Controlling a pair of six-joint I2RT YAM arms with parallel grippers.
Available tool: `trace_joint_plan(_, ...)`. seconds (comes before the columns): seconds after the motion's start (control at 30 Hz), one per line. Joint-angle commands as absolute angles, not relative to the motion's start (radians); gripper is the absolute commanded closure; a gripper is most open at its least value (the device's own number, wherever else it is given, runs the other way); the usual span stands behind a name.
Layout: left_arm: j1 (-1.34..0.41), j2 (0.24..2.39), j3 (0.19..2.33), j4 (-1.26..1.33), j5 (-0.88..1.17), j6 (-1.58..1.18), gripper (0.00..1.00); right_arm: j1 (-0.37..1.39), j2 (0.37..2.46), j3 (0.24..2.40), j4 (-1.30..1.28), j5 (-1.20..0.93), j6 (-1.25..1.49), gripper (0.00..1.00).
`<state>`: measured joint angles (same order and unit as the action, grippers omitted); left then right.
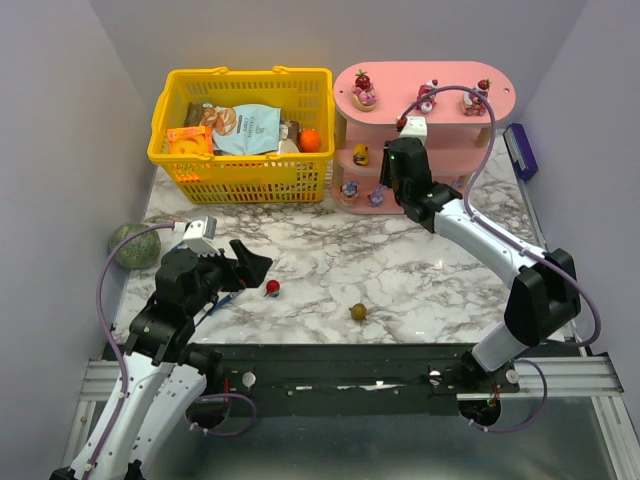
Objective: Place and organize the plastic toys onto the shelf
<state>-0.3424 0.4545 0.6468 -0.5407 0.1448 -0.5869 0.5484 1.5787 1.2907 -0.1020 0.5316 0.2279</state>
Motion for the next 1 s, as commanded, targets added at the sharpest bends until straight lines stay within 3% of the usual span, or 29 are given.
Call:
trace_joint_plan(0.0,-0.337,0.457,0.637,-0.525,0.172,-0.571,0.01,0.529,1.614,1.347,-0.043,0.494,0.206,0.85)
trace_joint_plan(0.4,-0.337,0.462,0.638,-0.525,0.17,-0.571,0.01,0.494,1.68,1.379,-0.034,0.462,0.218,0.84)
trace_joint_plan(0.97,-0.337,0.454,0.638,-0.526,0.167,-0.571,0.01,0.474,1.709,1.333,-0.009,0.407,0.212,0.75)
